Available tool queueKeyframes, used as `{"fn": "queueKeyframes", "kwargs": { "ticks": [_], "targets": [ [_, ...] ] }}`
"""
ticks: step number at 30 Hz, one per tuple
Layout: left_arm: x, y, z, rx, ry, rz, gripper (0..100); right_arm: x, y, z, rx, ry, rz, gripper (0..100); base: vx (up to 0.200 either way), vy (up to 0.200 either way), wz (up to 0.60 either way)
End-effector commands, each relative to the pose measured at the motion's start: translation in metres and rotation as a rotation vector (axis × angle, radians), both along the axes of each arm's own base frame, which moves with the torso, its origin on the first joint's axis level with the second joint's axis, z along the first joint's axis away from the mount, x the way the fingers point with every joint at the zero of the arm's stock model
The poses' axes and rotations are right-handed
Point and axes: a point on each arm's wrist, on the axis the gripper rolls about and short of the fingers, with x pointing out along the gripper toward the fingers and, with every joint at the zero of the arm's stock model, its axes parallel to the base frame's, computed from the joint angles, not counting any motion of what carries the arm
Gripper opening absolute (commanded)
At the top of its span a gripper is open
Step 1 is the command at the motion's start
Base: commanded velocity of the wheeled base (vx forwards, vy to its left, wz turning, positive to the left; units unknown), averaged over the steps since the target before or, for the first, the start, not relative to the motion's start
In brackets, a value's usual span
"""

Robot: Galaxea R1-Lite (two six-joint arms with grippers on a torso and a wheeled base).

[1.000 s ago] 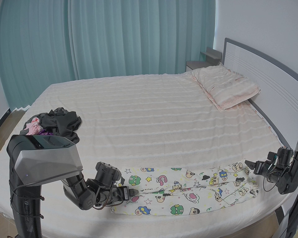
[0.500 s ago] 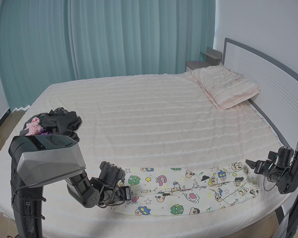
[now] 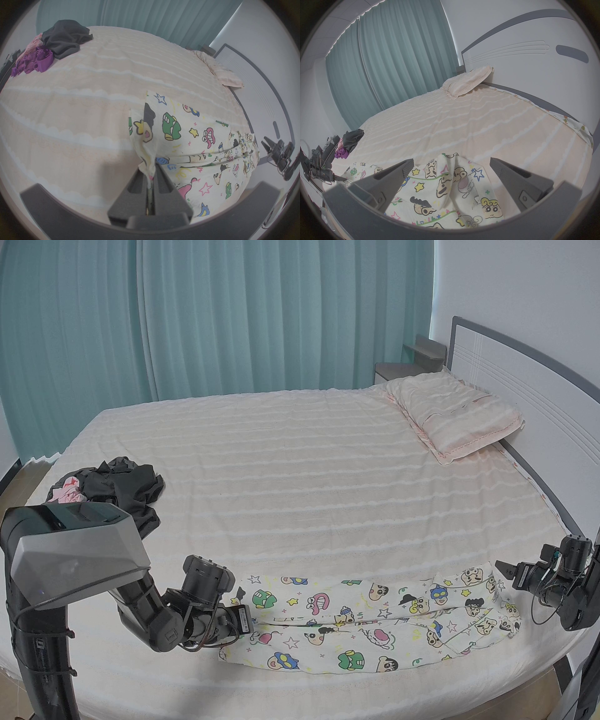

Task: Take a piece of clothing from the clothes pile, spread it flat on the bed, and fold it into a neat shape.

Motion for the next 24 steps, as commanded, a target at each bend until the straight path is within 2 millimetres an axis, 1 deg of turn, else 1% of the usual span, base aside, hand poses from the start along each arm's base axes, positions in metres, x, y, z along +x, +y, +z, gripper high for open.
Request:
{"fn": "queueKeyframes", "kwargs": {
  "ticks": [1,3,10,11,12,14,16,17,18,19,20,21,22,24],
  "targets": [
    [-0.002,0.013,0.017,-0.020,-0.030,0.029,0,0.000,0.000,0.000,0.000,-0.002,0.000,100,0.000,0.000,0.00],
    [-0.002,0.016,0.020,-0.023,-0.034,0.037,0,0.000,-0.001,0.000,0.000,-0.002,-0.002,100,0.000,0.000,0.00],
    [-0.009,0.046,0.043,-0.061,-0.062,0.098,0,0.001,0.000,0.000,0.000,0.000,0.000,100,0.000,0.000,0.00],
    [-0.010,0.053,0.048,-0.074,-0.065,0.111,0,0.001,0.000,0.000,0.000,0.000,0.000,100,0.000,0.000,0.00],
    [-0.010,0.056,0.049,-0.078,-0.067,0.117,0,0.000,0.000,-0.001,0.000,0.001,0.000,100,0.000,0.000,0.00],
    [-0.014,0.073,0.057,-0.092,-0.070,0.155,0,0.001,0.000,-0.001,0.000,0.001,0.000,100,0.000,0.000,0.00],
    [-0.014,0.075,0.058,-0.095,-0.073,0.161,0,0.001,0.000,-0.001,0.001,0.003,0.000,100,0.000,0.000,0.00],
    [-0.017,0.093,0.068,-0.116,-0.088,0.197,0,0.001,0.000,-0.002,0.002,0.004,0.001,100,0.000,0.000,0.00],
    [-0.019,0.103,0.074,-0.129,-0.093,0.217,0,0.001,0.000,-0.002,0.003,0.004,-0.001,100,0.000,0.000,0.00],
    [-0.021,0.112,0.079,-0.140,-0.098,0.236,0,0.001,0.000,-0.002,0.002,0.006,0.000,100,0.000,0.000,0.00],
    [-0.021,0.112,0.079,-0.140,-0.098,0.236,0,0.001,0.000,-0.002,0.002,0.006,0.000,100,0.000,0.000,0.00],
    [-0.025,0.126,0.088,-0.159,-0.109,0.265,0,0.001,0.000,-0.002,0.003,0.006,-0.001,100,0.000,0.000,0.00],
    [-0.029,0.145,0.099,-0.176,-0.124,0.298,0,0.001,0.000,-0.002,0.004,0.005,0.001,100,0.000,0.000,0.00],
    [-0.035,0.164,0.107,-0.180,-0.144,0.325,0,0.001,0.000,-0.002,0.003,0.006,-0.001,100,0.000,0.000,0.00]
  ]
}}
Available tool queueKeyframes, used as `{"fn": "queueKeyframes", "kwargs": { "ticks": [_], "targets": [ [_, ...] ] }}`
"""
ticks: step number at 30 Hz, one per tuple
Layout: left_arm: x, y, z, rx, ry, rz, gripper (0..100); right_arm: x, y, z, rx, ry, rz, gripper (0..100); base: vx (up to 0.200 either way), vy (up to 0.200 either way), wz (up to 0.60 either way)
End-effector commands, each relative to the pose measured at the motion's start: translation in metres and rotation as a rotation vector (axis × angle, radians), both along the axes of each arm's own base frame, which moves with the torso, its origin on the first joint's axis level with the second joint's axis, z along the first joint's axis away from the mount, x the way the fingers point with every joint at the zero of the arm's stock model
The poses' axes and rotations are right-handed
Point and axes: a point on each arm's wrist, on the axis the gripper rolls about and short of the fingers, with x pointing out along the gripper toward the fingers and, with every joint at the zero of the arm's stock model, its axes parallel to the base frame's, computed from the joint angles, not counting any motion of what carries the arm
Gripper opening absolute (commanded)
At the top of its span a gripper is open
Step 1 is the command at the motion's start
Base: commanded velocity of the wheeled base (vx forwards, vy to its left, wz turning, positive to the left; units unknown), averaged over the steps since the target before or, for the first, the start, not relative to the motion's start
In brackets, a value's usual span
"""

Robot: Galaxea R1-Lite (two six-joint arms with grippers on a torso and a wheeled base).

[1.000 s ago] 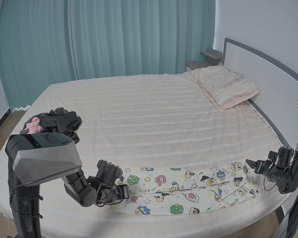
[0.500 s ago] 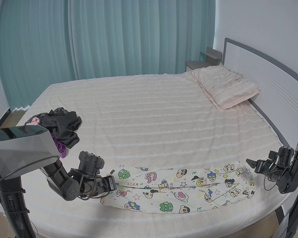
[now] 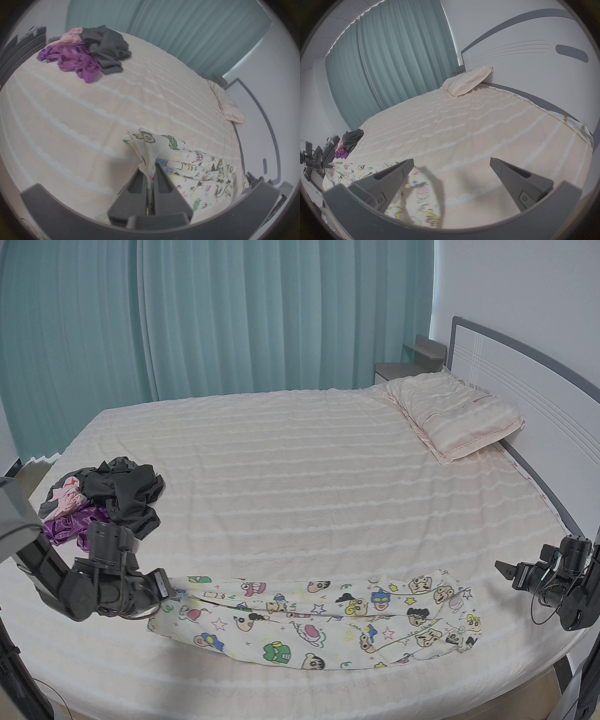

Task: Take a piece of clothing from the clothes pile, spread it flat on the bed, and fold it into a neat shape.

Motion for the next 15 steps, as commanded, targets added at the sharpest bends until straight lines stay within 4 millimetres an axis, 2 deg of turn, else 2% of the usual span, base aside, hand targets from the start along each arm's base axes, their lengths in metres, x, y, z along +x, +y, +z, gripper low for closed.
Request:
{"fn": "queueKeyframes", "kwargs": {
  "ticks": [1,7,8,9,11,15],
  "targets": [
    [-0.021,0.064,0.045,-0.035,-0.110,0.123,0,0.000,0.000,-0.001,0.002,0.003,-0.001,100,0.000,0.000,0.00],
    [-0.039,0.113,0.068,-0.024,-0.169,0.225,0,0.000,0.000,-0.001,0.003,0.006,-0.001,100,0.000,0.000,0.00],
    [-0.040,0.115,0.069,-0.024,-0.171,0.230,0,0.000,0.000,-0.001,0.003,0.006,-0.001,100,0.000,0.000,0.00],
    [-0.044,0.125,0.079,-0.030,-0.191,0.255,0,0.000,0.000,-0.001,0.003,0.006,-0.001,100,0.000,0.000,0.00],
    [-0.047,0.133,0.090,-0.034,-0.206,0.272,0,0.000,0.000,-0.001,0.002,0.004,-0.001,100,0.000,0.000,0.00],
    [-0.050,0.131,0.107,-0.037,-0.210,0.269,0,0.000,0.000,0.000,0.001,0.001,-0.001,100,0.000,0.000,0.00]
  ]
}}
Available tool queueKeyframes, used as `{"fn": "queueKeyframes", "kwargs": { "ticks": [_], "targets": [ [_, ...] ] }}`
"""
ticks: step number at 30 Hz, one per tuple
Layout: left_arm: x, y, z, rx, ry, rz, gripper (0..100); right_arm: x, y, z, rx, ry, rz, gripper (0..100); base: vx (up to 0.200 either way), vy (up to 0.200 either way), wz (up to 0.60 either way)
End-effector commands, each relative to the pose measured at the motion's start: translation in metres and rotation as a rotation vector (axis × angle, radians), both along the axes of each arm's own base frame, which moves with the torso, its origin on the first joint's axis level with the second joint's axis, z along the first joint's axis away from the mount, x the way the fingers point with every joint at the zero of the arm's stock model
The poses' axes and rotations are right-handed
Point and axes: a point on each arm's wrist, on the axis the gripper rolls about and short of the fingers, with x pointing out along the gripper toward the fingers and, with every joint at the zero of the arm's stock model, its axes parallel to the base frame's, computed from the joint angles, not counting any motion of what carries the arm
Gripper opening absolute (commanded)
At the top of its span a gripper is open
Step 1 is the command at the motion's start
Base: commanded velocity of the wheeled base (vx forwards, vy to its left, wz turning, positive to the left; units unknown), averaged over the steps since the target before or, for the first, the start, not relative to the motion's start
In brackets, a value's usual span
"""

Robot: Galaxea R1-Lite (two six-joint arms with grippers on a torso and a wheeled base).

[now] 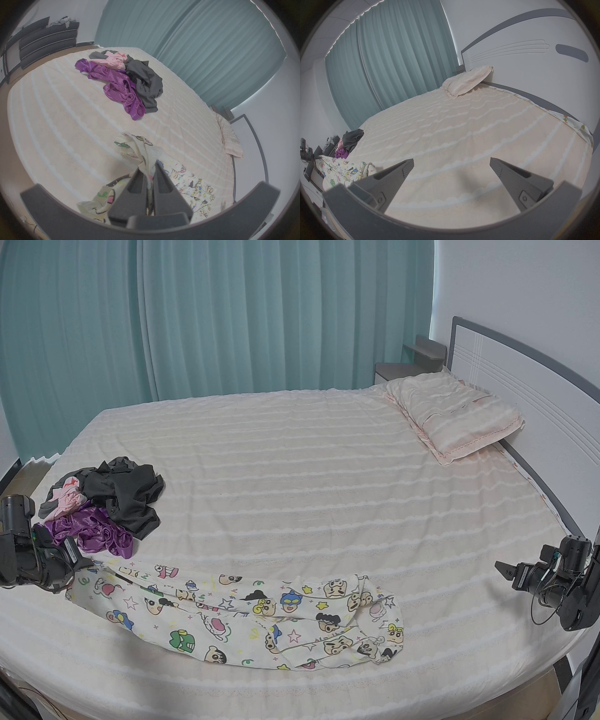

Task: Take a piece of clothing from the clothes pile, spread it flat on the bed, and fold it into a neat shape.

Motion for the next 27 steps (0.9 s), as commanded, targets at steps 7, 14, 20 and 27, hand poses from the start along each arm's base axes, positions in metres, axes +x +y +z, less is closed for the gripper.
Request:
{"fn": "queueKeyframes", "kwargs": {
  "ticks": [7,14,20,27],
  "targets": [
    [-0.006,-0.070,0.048,0.103,-0.029,-0.177,0,-0.001,0.000,0.000,0.001,0.001,0.000,100,0.000,0.000,0.00],
    [0.005,-0.178,0.044,0.139,-0.006,-0.301,0,-0.001,0.001,0.000,0.001,0.003,0.003,100,0.000,0.000,0.00],
    [0.026,-0.269,0.023,0.202,0.006,-0.355,0,-0.001,0.001,-0.001,0.001,0.006,0.003,100,0.000,0.000,0.00],
    [0.040,-0.332,0.005,0.175,0.016,-0.420,0,0.000,0.002,-0.002,0.001,0.009,0.006,100,0.000,0.000,0.00]
  ]
}}
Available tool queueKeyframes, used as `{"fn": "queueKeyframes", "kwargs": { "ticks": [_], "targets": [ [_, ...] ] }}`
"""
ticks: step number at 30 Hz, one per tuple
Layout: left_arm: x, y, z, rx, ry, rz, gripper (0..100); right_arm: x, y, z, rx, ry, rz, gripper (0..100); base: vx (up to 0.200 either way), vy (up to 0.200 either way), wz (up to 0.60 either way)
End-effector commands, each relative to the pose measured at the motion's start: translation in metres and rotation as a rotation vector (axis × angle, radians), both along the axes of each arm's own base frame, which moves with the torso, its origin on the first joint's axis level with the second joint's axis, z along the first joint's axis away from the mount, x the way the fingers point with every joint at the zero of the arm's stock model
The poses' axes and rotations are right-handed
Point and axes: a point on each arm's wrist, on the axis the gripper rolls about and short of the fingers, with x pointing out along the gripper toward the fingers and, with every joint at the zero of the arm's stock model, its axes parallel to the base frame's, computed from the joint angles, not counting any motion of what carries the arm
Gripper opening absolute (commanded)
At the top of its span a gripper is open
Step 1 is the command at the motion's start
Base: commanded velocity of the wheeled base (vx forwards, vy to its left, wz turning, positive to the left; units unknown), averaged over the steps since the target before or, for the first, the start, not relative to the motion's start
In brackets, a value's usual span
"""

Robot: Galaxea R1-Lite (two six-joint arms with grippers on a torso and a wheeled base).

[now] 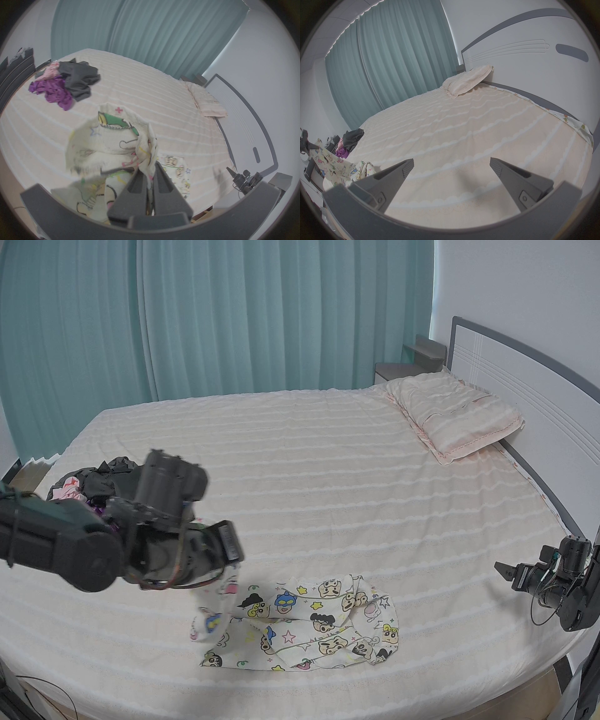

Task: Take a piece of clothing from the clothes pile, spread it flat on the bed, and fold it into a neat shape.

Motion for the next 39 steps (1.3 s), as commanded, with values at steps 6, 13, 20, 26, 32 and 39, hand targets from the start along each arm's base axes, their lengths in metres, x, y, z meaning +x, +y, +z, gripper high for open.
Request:
{"fn": "queueKeyframes", "kwargs": {
  "ticks": [6,13,20,26,32,39],
  "targets": [
    [0.024,-0.121,-0.047,-0.012,0.043,-0.086,0,0.001,0.001,-0.004,0.001,0.013,0.006,100,0.000,0.000,0.00],
    [0.025,-0.122,-0.044,-0.070,0.066,-0.102,0,0.001,0.002,-0.005,0.001,0.019,0.009,100,0.000,0.000,0.00],
    [0.021,-0.133,-0.039,-0.152,0.038,-0.146,0,0.002,0.002,-0.005,0.001,0.017,0.009,100,0.000,0.000,0.00],
    [0.020,-0.136,-0.038,-0.174,0.016,-0.153,100,0.002,0.002,-0.006,0.001,0.019,0.010,100,0.000,0.000,0.00],
    [0.017,-0.138,-0.039,-0.157,0.019,-0.158,100,0.001,0.002,-0.006,0.003,0.020,0.012,100,0.000,0.000,0.00],
    [-0.007,-0.119,-0.031,-0.112,-0.001,-0.091,100,0.002,0.012,-0.006,0.020,0.024,0.048,100,0.000,0.000,0.00]
  ]
}}
